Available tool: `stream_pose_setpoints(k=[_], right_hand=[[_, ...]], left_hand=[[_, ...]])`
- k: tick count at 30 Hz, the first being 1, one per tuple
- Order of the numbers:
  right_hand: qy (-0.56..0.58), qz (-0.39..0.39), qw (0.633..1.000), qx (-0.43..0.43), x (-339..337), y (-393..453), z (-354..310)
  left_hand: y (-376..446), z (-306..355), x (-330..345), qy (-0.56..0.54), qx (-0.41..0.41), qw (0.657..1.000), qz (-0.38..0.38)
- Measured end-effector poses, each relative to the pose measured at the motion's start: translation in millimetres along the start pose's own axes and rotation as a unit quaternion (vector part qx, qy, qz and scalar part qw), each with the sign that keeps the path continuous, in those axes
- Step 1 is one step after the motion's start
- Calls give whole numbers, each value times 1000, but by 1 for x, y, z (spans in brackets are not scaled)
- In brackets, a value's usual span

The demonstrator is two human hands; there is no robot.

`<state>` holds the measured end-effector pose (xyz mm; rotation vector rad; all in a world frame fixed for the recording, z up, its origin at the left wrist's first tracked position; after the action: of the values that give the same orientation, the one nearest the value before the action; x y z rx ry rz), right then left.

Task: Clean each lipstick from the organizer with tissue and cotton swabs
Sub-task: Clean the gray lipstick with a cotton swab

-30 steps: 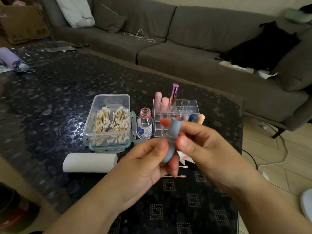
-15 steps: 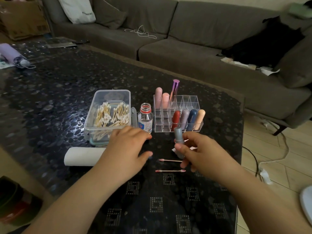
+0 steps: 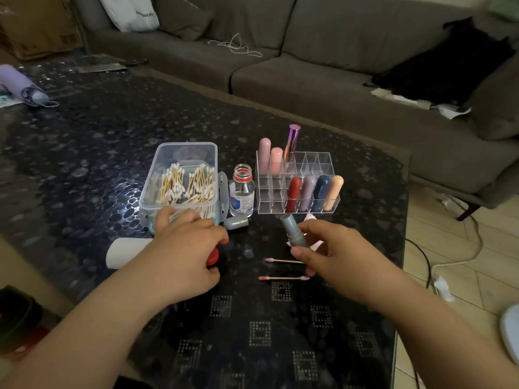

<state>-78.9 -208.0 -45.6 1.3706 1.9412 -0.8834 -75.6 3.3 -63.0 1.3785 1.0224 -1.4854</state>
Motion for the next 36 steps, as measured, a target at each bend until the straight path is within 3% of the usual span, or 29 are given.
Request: stream_pose_setpoints(k=[11, 19, 28, 33, 36], right_hand=[[-3, -15, 999, -39, 14, 3, -15], [0, 5, 999, -48, 11, 2, -14], [-17, 9, 999, -28, -1, -4, 2], [-24, 24, 999, -16, -4, -4, 5], [-24, 50, 998, -4, -7, -2, 5]], left_hand=[[7, -5, 14, 22, -27, 999, 21], [24, 14, 9, 1, -36, 988, 149], [35, 21, 24, -8, -48, 992, 118], [29, 26, 20, -124, -23, 983, 136], [23, 25, 9, -331, -1, 932, 147]])
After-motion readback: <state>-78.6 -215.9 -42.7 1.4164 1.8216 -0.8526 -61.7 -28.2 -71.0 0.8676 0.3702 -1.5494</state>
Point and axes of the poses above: each hand's wrist, its own y-axis towards the middle knuckle, its own x-axis out of the palm, z = x × y, the point moved 3 cm from there along y, towards the middle knuckle, and after that the axes turned 1 degree about x, right-handed, at the moved point
